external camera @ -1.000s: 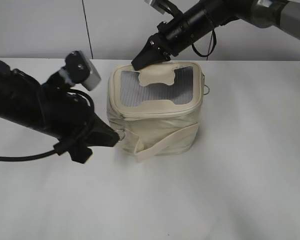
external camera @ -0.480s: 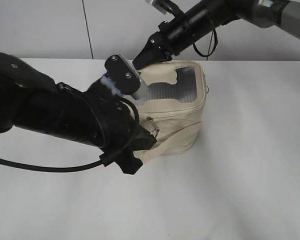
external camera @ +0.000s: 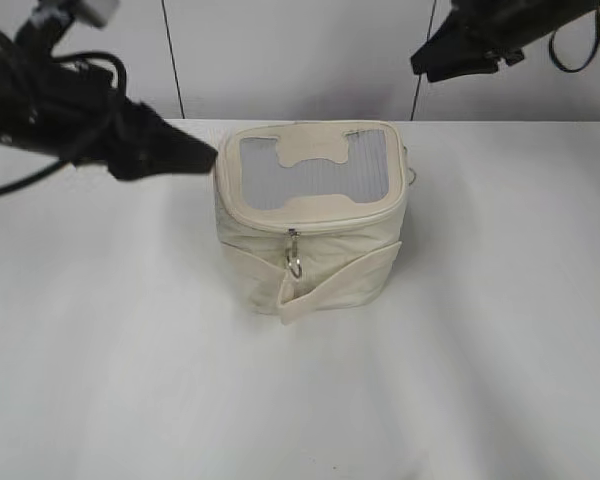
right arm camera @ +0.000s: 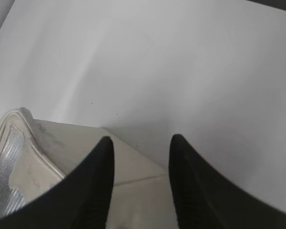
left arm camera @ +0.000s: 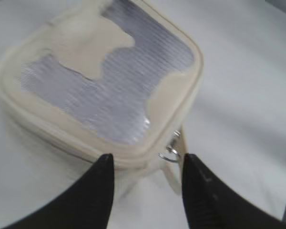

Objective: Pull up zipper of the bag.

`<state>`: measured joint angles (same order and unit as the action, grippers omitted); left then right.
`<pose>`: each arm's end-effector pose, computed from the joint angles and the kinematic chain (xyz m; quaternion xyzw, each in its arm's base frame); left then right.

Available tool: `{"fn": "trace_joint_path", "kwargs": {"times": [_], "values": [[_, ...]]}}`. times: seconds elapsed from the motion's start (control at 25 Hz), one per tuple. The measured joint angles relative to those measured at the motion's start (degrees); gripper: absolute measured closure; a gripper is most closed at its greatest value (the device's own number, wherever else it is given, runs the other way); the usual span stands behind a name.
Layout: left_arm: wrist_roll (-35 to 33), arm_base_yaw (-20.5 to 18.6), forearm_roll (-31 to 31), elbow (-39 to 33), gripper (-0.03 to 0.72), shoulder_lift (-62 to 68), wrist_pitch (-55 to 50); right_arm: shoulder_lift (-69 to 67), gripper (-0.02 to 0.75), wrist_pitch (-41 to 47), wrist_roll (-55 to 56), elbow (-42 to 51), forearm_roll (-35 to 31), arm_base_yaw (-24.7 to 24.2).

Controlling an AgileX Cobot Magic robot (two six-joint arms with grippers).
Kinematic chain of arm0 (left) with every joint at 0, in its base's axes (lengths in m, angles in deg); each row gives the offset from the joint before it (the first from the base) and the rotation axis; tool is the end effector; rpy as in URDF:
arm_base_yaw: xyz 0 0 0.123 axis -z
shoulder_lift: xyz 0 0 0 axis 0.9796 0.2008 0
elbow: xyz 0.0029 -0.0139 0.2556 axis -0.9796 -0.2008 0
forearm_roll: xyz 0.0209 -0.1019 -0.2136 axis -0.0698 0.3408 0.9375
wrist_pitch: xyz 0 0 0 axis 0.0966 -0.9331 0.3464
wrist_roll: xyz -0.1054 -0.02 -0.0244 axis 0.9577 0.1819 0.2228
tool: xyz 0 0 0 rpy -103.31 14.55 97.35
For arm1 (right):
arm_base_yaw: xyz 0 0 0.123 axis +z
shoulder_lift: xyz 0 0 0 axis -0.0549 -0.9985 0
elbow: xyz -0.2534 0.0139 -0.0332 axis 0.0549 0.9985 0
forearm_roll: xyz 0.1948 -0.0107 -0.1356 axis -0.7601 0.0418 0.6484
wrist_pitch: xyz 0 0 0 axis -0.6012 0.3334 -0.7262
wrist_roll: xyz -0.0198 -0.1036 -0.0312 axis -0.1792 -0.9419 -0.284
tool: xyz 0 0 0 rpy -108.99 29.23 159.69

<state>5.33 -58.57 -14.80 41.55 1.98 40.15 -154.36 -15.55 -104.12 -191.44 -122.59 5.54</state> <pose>0.2629 -0.1626 0.2160 0.3655 0.8096 -0.2999 0.3479 0.4827 0.0992 0.2039 -0.1869 0.8806 0.3638 0.2392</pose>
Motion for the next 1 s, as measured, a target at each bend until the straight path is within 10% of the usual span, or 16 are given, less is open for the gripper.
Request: {"fn": "trace_joint_path", "kwargs": {"times": [0.28, 0.48, 0.68, 1.0], "values": [[1.13, -2.37, -0.97, 29.52, 0.335, 19.32, -10.81, 17.42, 0.449, -7.5, -19.42, 39.97, -11.59, -7.67], [7.75, 0.57, -3.89, 57.85, 0.309, 37.95, -21.31, 31.26, 0.44, -23.5, -62.57, 73.09, -41.62, -6.87], [18.34, 1.99, -13.89, 79.72, 0.284, 50.49, -29.85, 30.12, 0.337, -23.83, -77.61, 78.54, -51.34, -6.39], [21.18, 3.91, -16.96, 83.34, 0.283, 55.45, -31.32, 28.37, 0.314, -21.49, -82.43, 78.7, -52.2, -6.14]]}}
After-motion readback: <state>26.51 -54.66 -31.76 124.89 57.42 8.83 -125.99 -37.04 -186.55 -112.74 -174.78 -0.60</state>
